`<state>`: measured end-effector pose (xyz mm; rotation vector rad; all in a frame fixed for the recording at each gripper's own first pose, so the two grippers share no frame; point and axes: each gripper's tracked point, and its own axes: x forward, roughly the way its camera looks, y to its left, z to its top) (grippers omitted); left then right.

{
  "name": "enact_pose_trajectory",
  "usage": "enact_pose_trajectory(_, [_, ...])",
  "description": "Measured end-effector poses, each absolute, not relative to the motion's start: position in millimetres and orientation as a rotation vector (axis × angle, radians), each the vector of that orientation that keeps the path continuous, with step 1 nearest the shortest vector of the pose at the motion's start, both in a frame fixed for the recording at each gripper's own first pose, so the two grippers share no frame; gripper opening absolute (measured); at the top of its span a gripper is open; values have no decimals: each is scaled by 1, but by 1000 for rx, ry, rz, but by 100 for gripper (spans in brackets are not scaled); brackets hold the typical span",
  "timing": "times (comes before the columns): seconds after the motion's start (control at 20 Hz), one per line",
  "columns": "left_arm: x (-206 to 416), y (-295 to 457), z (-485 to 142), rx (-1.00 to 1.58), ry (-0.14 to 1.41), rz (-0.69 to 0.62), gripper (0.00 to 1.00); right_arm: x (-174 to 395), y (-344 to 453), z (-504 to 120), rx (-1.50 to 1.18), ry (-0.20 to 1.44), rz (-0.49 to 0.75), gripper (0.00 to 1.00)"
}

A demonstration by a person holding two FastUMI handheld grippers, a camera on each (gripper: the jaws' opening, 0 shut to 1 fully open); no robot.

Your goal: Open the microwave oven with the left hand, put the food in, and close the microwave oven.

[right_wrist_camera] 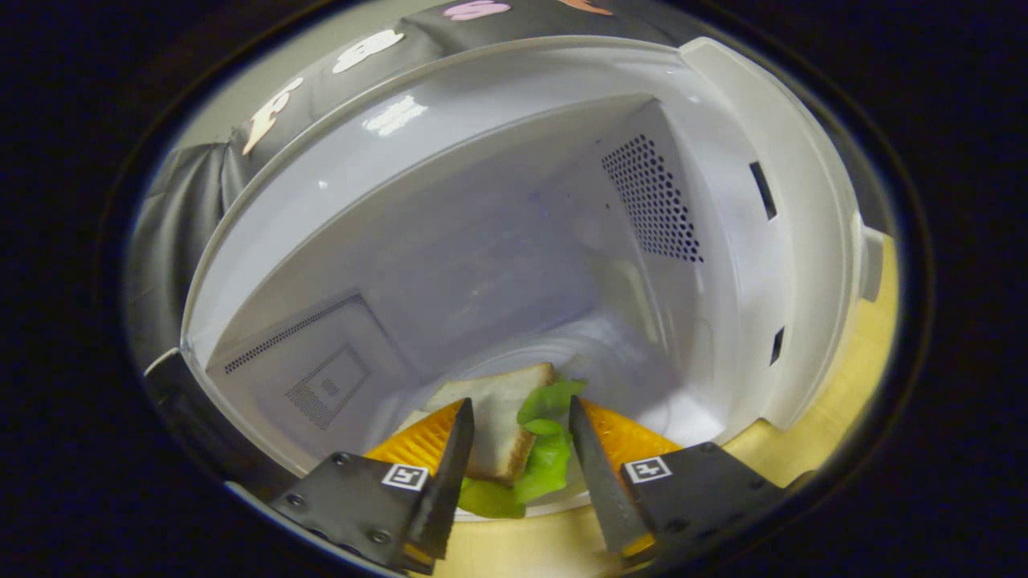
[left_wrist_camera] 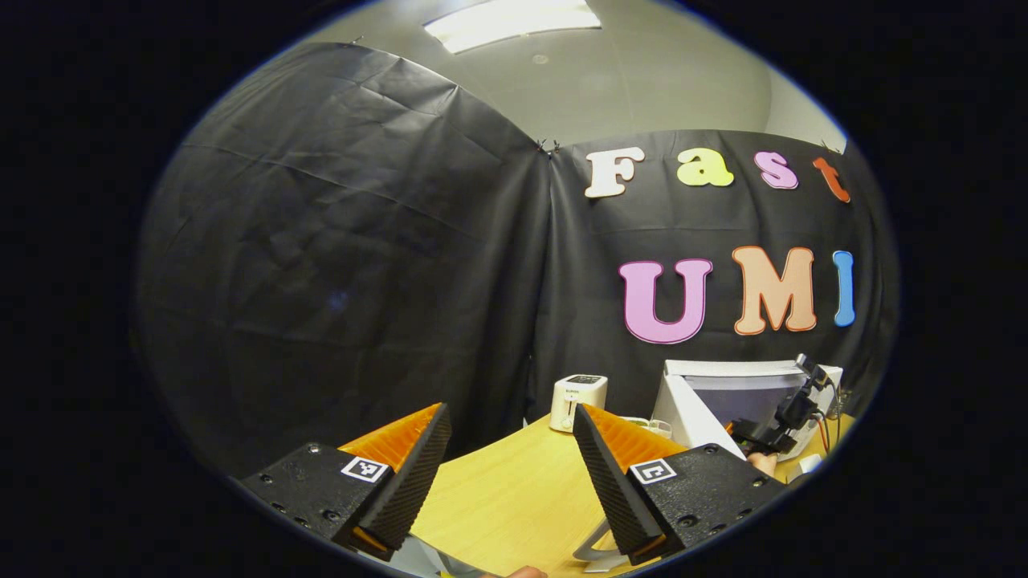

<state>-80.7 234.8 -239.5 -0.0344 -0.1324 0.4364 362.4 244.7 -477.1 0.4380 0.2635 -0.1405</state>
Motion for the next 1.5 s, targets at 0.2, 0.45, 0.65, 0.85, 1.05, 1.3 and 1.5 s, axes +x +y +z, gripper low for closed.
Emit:
enact_pose_trajectory(0.2, [-79, 234, -242, -33, -123, 432, 94, 360, 235, -471, 364, 239, -148, 88])
enact_pose_trajectory(0.45, [-77, 239, -245, -25, -111, 446, 94, 341, 237, -441, 334, 236, -92, 99])
enact_pose_trajectory(0.65, [-75, 231, -250, -37, -97, 420, 94, 305, 232, -416, 281, 263, 7, 92])
enact_pose_trajectory(0.85, [-68, 221, -249, -49, -94, 391, 89, 257, 215, -395, 182, 248, 82, 100])
enact_pose_trajectory(1.05, [-67, 216, -254, -54, -80, 369, 89, 215, 198, -361, 172, 196, 168, 92])
enact_pose_trajectory(1.3, [-64, 213, -257, -65, -76, 368, 94, 183, 150, -297, 158, 90, 194, 91])
enact_pose_trajectory(1.5, [-62, 211, -262, -62, -62, 383, 94, 170, 96, -249, 165, 38, 151, 91])
